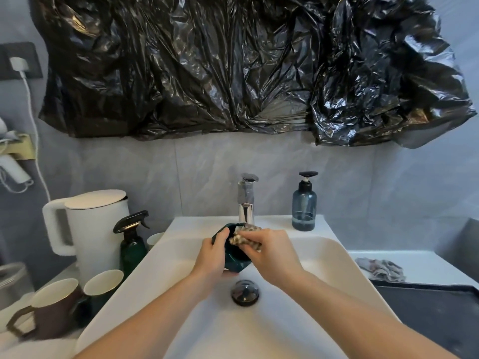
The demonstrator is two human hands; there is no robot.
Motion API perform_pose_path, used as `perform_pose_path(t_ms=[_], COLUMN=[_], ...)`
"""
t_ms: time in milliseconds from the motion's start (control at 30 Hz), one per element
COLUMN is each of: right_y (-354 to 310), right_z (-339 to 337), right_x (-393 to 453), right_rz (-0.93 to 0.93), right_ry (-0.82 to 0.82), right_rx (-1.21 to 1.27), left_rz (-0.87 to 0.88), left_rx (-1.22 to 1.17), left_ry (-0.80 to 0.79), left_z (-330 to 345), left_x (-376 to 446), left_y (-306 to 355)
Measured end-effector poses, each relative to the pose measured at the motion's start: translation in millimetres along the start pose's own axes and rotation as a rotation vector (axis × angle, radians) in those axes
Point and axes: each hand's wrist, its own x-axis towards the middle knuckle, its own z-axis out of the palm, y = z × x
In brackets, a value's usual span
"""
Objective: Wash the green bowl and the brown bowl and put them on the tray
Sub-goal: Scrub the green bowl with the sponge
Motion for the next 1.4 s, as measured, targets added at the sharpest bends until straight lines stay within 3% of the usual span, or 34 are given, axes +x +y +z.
perform_pose_path(t_ms=[200,467,700,800,967,1133,1400], right_y=[-1.5,-0.1,-10.3,-10.7,-12.2,-14.3,-12.3], right_z=[18.6,14.7,8.3,12.1,8.6,-0.6,2.0], right_x=[-1.5,-3.9,-5.5,-6.0,-3.1,-5.7,-4.0], right_rz=[0.059,-0.063,-0.141,-0.113,-0.239,-0.201,-0.119], right_ry=[-0.143,-0.354,-0.267,-0.244,-0.261,-0.345,-0.195], right_rx=[-0.027,-0.058,-0.315,-0.297,-0.2,-0.286,-0.377], left_rz=[0.034,0.073,0.11,0.1,0.043,0.065,0.142], left_rx=[0.048,0.137,0.151,0.176,0.118,0.085,0.176], left_ry=[-0.012,0.077,0.099,0.075,0.062,0.124,0.095], left_z=[8.4,-3.1,0.0,3.0,5.3,1.5,3.3], left_x=[-6.3,-8.5,-10.0,-10.0,-11.5,-11.7,-11.8], left_y=[-2.9,2.7,5.8,3.6,1.8,9.2,13.5])
